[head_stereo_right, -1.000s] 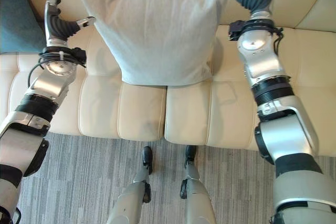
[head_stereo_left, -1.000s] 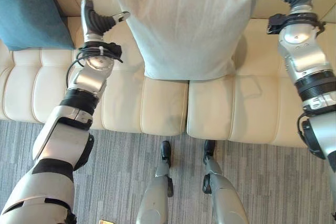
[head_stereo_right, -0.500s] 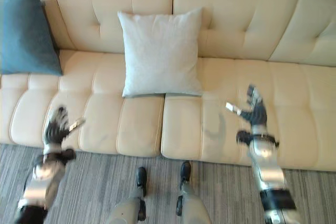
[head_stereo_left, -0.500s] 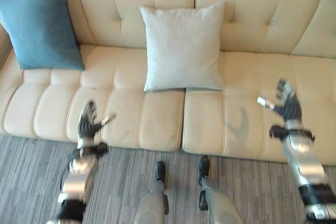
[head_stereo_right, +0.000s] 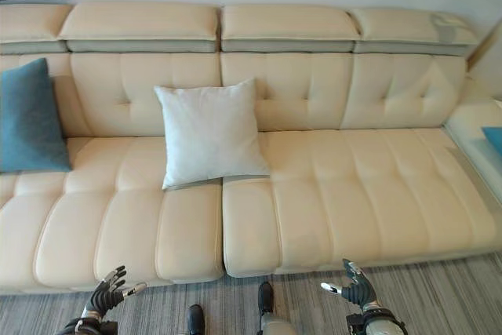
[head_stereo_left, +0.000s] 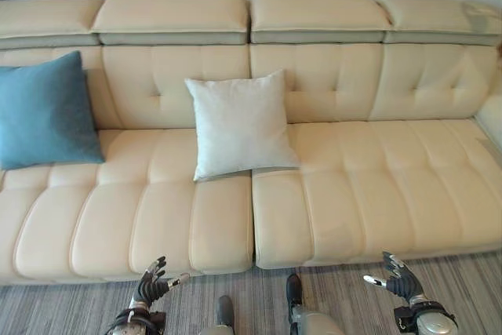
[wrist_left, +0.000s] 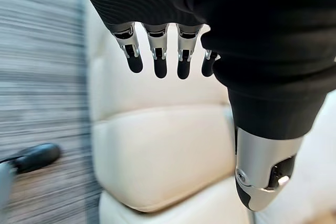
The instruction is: Pick up all the scattered cushions and arrange them neatly on the sofa.
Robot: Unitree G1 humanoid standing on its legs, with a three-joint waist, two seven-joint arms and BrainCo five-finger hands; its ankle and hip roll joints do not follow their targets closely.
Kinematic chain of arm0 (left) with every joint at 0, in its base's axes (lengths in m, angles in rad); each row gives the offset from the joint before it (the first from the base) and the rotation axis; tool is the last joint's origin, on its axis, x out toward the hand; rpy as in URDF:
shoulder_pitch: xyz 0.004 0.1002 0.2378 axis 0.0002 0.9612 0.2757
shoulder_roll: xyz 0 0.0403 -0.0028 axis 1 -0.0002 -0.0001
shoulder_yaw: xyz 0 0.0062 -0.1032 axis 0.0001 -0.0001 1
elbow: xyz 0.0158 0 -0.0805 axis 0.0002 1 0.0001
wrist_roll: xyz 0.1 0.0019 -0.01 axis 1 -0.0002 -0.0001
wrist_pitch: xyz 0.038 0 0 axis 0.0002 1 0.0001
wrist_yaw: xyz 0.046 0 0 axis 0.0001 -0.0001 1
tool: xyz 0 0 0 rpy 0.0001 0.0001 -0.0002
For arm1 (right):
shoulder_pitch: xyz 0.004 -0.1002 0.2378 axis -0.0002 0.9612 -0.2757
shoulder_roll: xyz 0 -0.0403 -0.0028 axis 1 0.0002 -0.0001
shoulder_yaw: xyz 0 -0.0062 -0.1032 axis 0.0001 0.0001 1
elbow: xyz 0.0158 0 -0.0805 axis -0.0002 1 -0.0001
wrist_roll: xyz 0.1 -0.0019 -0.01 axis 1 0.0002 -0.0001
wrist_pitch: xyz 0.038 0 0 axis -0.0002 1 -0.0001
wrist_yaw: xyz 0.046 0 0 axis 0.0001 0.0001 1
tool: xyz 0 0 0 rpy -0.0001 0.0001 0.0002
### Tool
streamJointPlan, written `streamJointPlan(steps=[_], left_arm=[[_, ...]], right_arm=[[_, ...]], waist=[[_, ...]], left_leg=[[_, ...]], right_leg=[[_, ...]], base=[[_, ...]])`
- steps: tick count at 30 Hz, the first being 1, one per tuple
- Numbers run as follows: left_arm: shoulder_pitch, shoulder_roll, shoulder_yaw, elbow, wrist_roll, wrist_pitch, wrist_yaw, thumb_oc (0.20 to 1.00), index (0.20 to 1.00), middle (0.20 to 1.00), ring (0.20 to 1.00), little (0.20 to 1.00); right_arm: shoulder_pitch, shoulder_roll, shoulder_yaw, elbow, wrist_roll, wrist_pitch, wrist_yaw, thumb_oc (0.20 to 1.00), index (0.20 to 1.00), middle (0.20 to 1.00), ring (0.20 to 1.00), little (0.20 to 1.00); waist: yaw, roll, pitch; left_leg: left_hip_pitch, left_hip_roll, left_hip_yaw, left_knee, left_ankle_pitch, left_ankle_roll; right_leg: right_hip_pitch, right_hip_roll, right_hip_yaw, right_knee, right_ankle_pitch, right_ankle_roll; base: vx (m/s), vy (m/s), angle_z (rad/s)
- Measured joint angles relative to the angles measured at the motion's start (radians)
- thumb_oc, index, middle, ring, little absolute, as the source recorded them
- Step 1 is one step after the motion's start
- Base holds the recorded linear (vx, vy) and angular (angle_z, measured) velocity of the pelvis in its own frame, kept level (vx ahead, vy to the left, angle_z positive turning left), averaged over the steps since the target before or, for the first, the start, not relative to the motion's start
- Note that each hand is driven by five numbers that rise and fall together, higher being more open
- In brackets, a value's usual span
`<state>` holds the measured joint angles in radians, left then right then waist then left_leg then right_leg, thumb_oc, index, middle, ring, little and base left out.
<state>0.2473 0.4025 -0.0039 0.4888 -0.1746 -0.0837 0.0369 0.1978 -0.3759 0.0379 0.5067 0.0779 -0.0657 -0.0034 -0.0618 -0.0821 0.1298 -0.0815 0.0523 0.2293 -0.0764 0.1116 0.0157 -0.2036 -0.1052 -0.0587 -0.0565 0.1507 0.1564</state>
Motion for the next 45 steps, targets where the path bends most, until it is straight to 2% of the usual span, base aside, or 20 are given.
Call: streamJointPlan(steps=[3,5,6,8,9,11,13,15,18,22,29,34,35,36,37,40,41,43,44,45], left_arm=[[-0.064,0.009,0.004,-0.008,0.0,-0.01,0.013,1.0,1.0,1.0,1.0,1.0],[-0.06,0.016,0.005,0.0,0.0,-0.01,0.021,1.0,1.0,1.0,1.0,1.0],[-0.055,0.018,0.005,0.001,-0.001,-0.011,0.025,1.0,1.0,1.0,1.0,1.0],[-0.055,0.02,0.005,0.003,-0.002,-0.011,0.04,1.0,1.0,1.0,1.0,1.0],[-0.065,-0.014,0.003,0.017,-0.002,-0.01,0.048,1.0,1.0,1.0,1.0,1.0],[-0.046,-0.058,-0.012,0.045,-0.002,-0.01,0.048,1.0,1.0,1.0,1.0,1.0],[-0.058,-0.068,-0.035,0.054,-0.002,-0.007,0.055,1.0,1.0,1.0,1.0,1.0],[-0.051,-0.069,-0.042,0.067,-0.002,-0.003,0.054,1.0,1.0,1.0,1.0,1.0],[-0.054,-0.065,-0.037,0.059,-0.002,-0.008,0.049,1.0,1.0,1.0,1.0,1.0],[-0.055,-0.076,-0.043,0.03,-0.002,-0.006,0.041,1.0,1.0,1.0,1.0,1.0],[-0.095,-0.042,-0.058,0.021,-0.002,0.004,0.039,1.0,1.0,1.0,1.0,1.0],[-0.079,-0.031,-0.072,0.005,0.0,0.013,0.041,1.0,1.0,1.0,1.0,1.0],[-0.078,-0.026,-0.068,0.005,0.0,0.016,0.043,1.0,1.0,1.0,1.0,1.0],[-0.079,-0.02,-0.06,0.002,-0.001,0.024,0.044,1.0,1.0,1.0,1.0,1.0],[-0.08,-0.02,-0.057,-0.006,-0.001,0.026,0.042,1.0,1.0,1.0,1.0,1.0],[-0.129,-0.034,-0.047,-0.046,-0.001,0.019,0.042,1.0,1.0,1.0,1.0,1.0],[-0.121,-0.028,-0.038,-0.049,-0.001,0.017,0.044,1.0,1.0,1.0,1.0,1.0],[-0.106,-0.026,-0.034,-0.04,-0.001,0.026,0.044,1.0,1.0,1.0,1.0,1.0],[-0.113,-0.016,-0.036,-0.04,-0.001,0.028,0.043,1.0,1.0,1.0,1.0,1.0],[-0.124,-0.036,-0.043,-0.03,-0.001,0.028,0.042,1.0,1.0,1.0,1.0,1.0]], right_arm=[[-0.025,0.003,0.021,0.008,0.0,0.003,-0.008,1.0,1.0,1.0,1.0,1.0],[-0.027,0.0,0.023,0.01,-0.001,0.001,-0.017,1.0,1.0,1.0,1.0,1.0],[-0.027,-0.003,0.023,0.008,0.0,0.0,-0.018,1.0,1.0,1.0,1.0,1.0],[-0.037,-0.006,0.026,0.005,0.0,0.0,-0.028,1.0,1.0,1.0,1.0,1.0],[-0.064,-0.021,0.023,0.011,0.0,0.002,-0.039,1.0,1.0,1.0,1.0,1.0],[-0.082,-0.044,0.023,0.005,0.0,-0.001,-0.043,1.0,1.0,1.0,1.0,1.0],[-0.088,-0.056,0.024,0.015,0.0,0.006,-0.052,1.0,1.0,1.0,1.0,1.0],[-0.089,-0.054,0.021,0.012,0.001,0.007,-0.06,1.0,1.0,1.0,1.0,1.0],[-0.077,-0.057,0.009,-0.003,0.001,0.008,-0.061,1.0,1.0,1.0,1.0,1.0],[-0.072,-0.045,-0.013,-0.002,0.0,0.009,-0.06,1.0,1.0,1.0,1.0,1.0],[-0.049,0.017,-0.011,-0.005,0.004,0.009,-0.06,1.0,1.0,1.0,1.0,1.0],[-0.082,0.044,-0.01,-0.025,0.042,0.011,-0.062,1.0,1.0,1.0,1.0,1.0],[-0.097,0.053,-0.009,-0.049,0.042,0.009,-0.062,1.0,1.0,1.0,1.0,1.0],[-0.125,0.064,-0.007,-0.064,0.043,0.003,-0.067,1.0,1.0,1.0,1.0,1.0],[-0.137,0.072,-0.003,-0.065,0.044,0.005,-0.076,1.0,1.0,1.0,1.0,1.0],[-0.08,0.058,-0.009,-0.059,0.043,0.024,-0.092,1.0,1.0,1.0,1.0,1.0],[-0.089,0.067,0.015,-0.053,0.042,0.025,-0.093,1.0,1.0,1.0,1.0,1.0],[-0.095,0.062,0.05,-0.1,0.04,0.018,-0.092,1.0,1.0,1.0,1.0,1.0],[-0.083,0.062,0.051,-0.113,0.04,0.013,-0.093,1.0,1.0,1.0,1.0,1.0],[-0.093,0.056,0.049,-0.086,0.039,0.017,-0.095,1.0,1.0,1.0,1.0,1.0]], waist=[[0.019,0.057,0.027],[0.028,0.053,0.028],[0.037,0.05,0.027],[0.074,0.03,0.027],[0.081,0.067,0.037],[0.099,0.127,0.046],[0.1,0.127,0.057],[0.093,0.099,0.067],[0.062,0.078,0.061],[0.032,0.081,0.056],[-0.015,0.042,0.046],[-0.021,0.031,0.053],[-0.007,0.012,0.056],[-0.004,0.011,0.065],[-0.01,0.008,0.066],[-0.036,0.03,0.072],[0.016,0.029,0.07],[0.021,0.04,0.066],[0.007,0.026,0.059],[-0.002,0.044,0.066]], left_leg=[[-0.039,0.081,-0.008,0.017,0.013,0.021],[-0.04,0.091,-0.032,0.022,0.019,0.013],[-0.041,0.092,-0.034,0.019,0.028,0.006],[-0.066,0.082,-0.049,0.027,0.073,-0.049],[-0.1,0.112,-0.074,0.03,0.1,-0.072],[-0.14,0.146,-0.088,0.05,0.134,-0.098],[-0.198,0.14,-0.124,0.084,0.215,-0.151],[-0.2,0.105,-0.151,0.114,0.216,-0.177],[-0.126,0.021,-0.162,0.158,0.047,-0.118],[-0.047,0.018,-0.204,0.075,-0.018,-0.072],[0.004,-0.028,-0.09,0.012,-0.016,-0.043],[0.053,-0.041,0.029,0.008,-0.071,-0.009],[0.048,-0.064,0.003,0.033,-0.103,0.016],[0.048,-0.04,0.07,0.052,-0.101,0.035],[0.041,-0.024,0.124,0.063,-0.116,0.036],[0.046,0.013,0.182,0.085,-0.126,0.028],[0.076,0.054,0.296,0.089,-0.116,0.009],[0.087,0.081,0.328,0.094,-0.117,0.006],[0.083,0.078,0.327,0.1,-0.117,0.003],[0.081,0.106,0.333,0.143,-0.127,-0.017]], right_leg=[[-0.096,0.028,-0.051,0.387,-0.173,-0.008],[-0.043,0.014,-0.048,0.554,-0.284,0.008],[-0.002,0.009,-0.048,0.553,-0.303,0.015],[0.128,0.016,-0.056,0.342,-0.372,-0.036],[0.164,0.064,-0.067,0.218,-0.327,-0.09],[0.163,0.119,-0.082,0.17,-0.281,-0.123],[0.12,0.102,-0.091,0.207,-0.283,-0.165],[0.119,0.075,-0.104,0.205,-0.265,-0.181],[0.112,0.045,-0.077,0.19,-0.241,-0.165],[0.097,0.056,-0.012,0.186,-0.236,-0.121],[0.101,0.013,0.087,0.101,-0.159,-0.062],[0.021,0.049,0.21,0.11,-0.032,-0.041],[-0.005,0.062,0.195,0.094,0.02,-0.059],[-0.015,0.061,0.134,0.031,0.052,-0.017],[-0.03,0.052,-0.007,0.06,-0.006,-0.039],[0.03,-0.024,-0.222,0.15,-0.109,-0.07],[0.029,-0.079,-0.432,0.233,-0.174,-0.094],[0.053,-0.1,-0.479,0.2,-0.159,-0.072],[0.069,-0.103,-0.435,0.171,-0.119,-0.063],[0.08,-0.075,-0.383,0.171,-0.114,-0.093]], base=[[-0.27,-0.06,-0.11],[-0.16,-0.152,0.21],[-0.27,-0.271,0.24],[-0.28,-0.226,0.16],[-0.3,-0.172,0.13],[-0.37,-0.103,0.21],[-0.31,-0.014,0.38],[-0.19,-0.001,0.12],[-0.09,0.043,-0.09],[-0.01,0.06,-0.47],[-0.01,0.09,-0.5],[-0.05,0.039,-1.4],[-0.05,-0.052,-2.57],[-0.05,-0.082,-2.65],[0.06,-0.035,-1.98],[0.06,-0.136,-1.0],[0.06,-0.233,-1.82],[0.15,-0.273,-1.4],[0.29,-0.487,-0.48],[0.17,-0.324,-0.37]])
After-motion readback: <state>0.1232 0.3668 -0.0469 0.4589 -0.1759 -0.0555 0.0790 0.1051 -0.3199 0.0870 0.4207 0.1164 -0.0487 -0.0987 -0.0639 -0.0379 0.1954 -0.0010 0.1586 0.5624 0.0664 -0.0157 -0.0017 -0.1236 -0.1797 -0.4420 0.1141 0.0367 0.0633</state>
